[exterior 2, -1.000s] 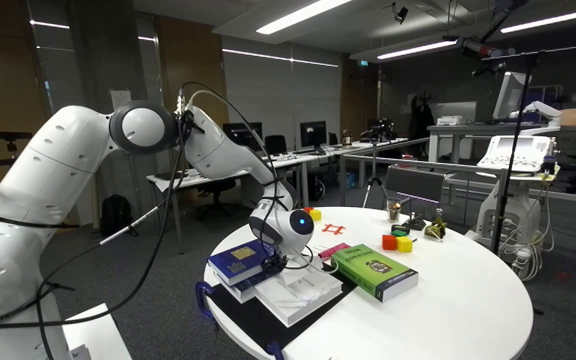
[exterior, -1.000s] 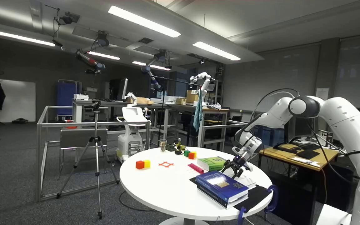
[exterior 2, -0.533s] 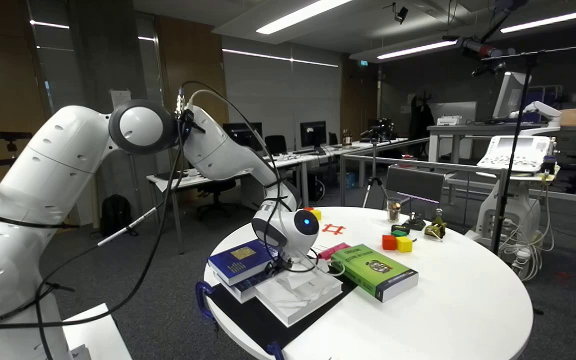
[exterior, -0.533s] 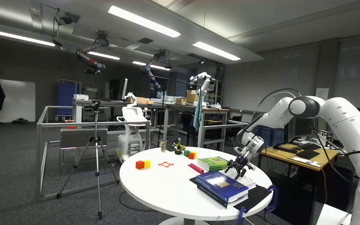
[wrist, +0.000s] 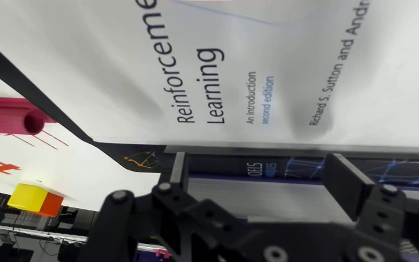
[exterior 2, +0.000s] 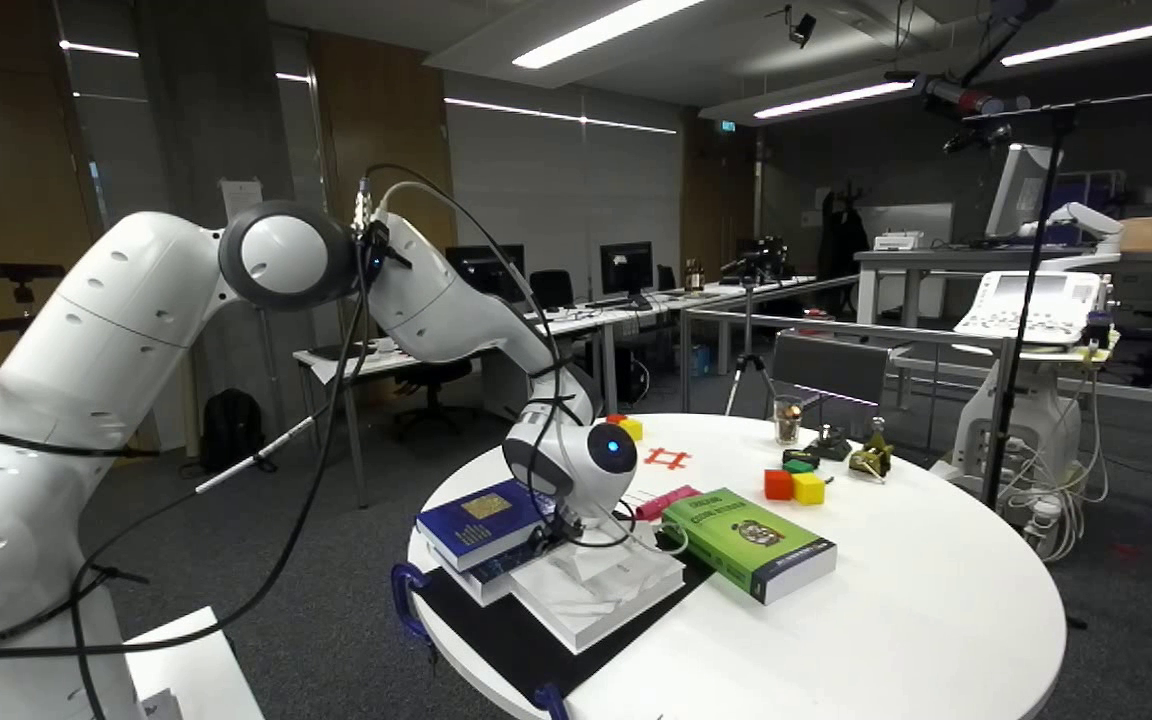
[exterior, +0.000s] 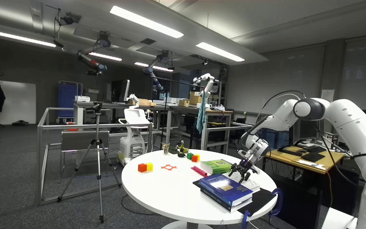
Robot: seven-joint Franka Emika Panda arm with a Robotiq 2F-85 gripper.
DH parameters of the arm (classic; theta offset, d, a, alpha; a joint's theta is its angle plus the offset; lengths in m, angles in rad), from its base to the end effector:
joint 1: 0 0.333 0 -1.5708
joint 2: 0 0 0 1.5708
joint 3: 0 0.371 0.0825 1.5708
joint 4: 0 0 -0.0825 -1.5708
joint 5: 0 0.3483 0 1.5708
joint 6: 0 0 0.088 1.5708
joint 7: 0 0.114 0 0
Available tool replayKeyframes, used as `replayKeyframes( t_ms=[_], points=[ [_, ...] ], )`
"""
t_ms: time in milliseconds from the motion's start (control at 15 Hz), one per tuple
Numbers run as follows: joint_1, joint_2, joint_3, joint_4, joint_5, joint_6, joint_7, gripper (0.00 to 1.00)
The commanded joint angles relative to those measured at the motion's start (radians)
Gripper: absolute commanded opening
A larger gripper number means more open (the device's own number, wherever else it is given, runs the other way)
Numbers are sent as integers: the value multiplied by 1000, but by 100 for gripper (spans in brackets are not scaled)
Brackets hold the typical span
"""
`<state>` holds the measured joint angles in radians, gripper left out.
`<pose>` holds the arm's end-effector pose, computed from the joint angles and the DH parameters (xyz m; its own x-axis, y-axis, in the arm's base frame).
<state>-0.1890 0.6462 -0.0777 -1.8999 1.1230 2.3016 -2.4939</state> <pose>0.6081 -0.1374 0.2138 0.1194 0.7658 0.6319 0.9573 -0.2575 0.1312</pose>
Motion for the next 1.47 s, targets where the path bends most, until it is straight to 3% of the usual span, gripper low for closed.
replayKeyframes(
  t_ms=[0,1400],
  points=[
    [-14,1,23,-4,8,17,-10,100],
    [-1,50,52,18,8,-3,55,100]
  ],
)
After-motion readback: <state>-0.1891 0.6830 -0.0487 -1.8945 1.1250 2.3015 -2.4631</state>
